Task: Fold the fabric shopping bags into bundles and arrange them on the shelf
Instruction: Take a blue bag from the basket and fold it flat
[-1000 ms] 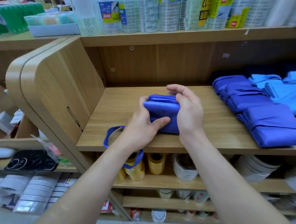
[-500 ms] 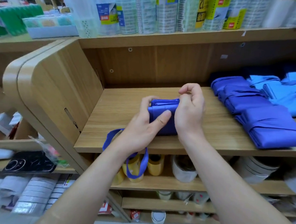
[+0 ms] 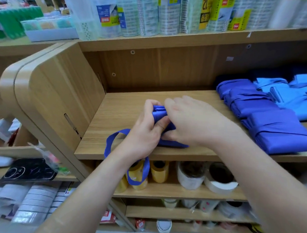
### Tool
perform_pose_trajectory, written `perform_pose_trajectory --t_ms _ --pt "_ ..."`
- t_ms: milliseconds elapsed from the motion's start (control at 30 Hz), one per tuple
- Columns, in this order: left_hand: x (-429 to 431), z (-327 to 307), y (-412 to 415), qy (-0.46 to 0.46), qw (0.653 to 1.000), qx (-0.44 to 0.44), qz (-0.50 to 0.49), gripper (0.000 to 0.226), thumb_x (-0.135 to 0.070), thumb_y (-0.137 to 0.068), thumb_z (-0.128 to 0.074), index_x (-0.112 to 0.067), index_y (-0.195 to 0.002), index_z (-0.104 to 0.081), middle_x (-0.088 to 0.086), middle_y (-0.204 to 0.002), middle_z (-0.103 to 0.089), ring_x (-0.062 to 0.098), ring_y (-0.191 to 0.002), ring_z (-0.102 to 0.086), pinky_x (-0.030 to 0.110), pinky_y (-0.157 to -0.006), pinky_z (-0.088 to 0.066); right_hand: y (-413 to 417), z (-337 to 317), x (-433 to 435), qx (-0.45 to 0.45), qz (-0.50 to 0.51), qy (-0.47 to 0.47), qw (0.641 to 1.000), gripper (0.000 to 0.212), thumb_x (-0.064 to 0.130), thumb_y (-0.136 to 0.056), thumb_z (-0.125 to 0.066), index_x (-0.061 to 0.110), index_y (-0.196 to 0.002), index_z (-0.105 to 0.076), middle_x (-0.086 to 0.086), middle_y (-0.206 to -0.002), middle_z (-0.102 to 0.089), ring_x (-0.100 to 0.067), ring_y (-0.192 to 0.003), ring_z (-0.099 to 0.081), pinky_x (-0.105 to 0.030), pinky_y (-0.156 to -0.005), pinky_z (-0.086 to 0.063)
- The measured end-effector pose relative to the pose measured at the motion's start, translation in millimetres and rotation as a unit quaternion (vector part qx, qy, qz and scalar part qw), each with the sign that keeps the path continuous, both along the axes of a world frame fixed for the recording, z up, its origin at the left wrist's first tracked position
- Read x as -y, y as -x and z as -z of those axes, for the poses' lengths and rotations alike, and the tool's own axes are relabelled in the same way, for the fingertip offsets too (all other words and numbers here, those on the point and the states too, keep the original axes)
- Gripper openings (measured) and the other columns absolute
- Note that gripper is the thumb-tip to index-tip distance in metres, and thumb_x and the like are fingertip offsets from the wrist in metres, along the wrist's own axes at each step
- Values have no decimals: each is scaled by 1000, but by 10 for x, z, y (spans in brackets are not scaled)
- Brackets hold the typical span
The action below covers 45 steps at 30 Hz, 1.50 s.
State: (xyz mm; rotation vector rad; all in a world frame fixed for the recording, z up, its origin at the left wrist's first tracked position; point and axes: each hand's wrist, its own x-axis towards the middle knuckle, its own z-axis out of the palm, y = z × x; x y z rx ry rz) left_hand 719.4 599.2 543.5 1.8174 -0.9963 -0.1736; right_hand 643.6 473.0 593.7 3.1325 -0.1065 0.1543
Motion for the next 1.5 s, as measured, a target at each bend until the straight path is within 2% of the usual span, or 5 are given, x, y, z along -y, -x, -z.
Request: perform_pose_trajectory --t_ms 433,867,1033,1200,1500 --pt "-1009 113 -78 -165 935 313 -31 31 -25 -79 -71 -35 -107 -60 -15 -93 -64 11 -82 -61 29 -69 -50 200 28 275 31 -65 -35 997 34 34 -92 -63 24 -85 -31 9 -87 -39 -15 -83 -38 -30 -70 -27" --pt "-913 -7 -60 308 810 -477 -148 15 -3 -98 -45 -16 -92 -51 -2 -55 -42 8 -46 -42 19 -46 -42 274 0 240 46 -49 -64 996 50 34 -82 -73 31 -72 -25 12 -72 -44 -11 -64 -40 -34 -60 -26" --pt "-1023 -5 -53 53 978 -69 -191 34 -12 -93 -64 -38 -113 -56 -2 -106 -58 7 -94 -61 32 -85 -52 238 -36 252 7 -51 -45 998 40 30 -85 -71 31 -81 -31 11 -80 -48 -14 -75 -46 -32 -64 -31" --pt "-943 -144 185 -18 871 490 -8 34 -38 -87 -71 -9 -105 -72 10 -105 -61 25 -97 -57 33 -87 -48 163 -69 270 -12 -48 -69 996 40 30 -85 -73 28 -109 -42 8 -91 -57 -18 -84 -52 -35 -72 -42" --pt "-973 52 -309 -304 822 481 27 39 -35 -57 -89 -20 -76 -59 -5 -68 -60 24 -63 -62 31 -50 -48 58 -102 303 -32 -49 6 998 24 32 -88 -68 30 -85 -44 15 -79 -49 -15 -82 -48 -33 -73 -33"
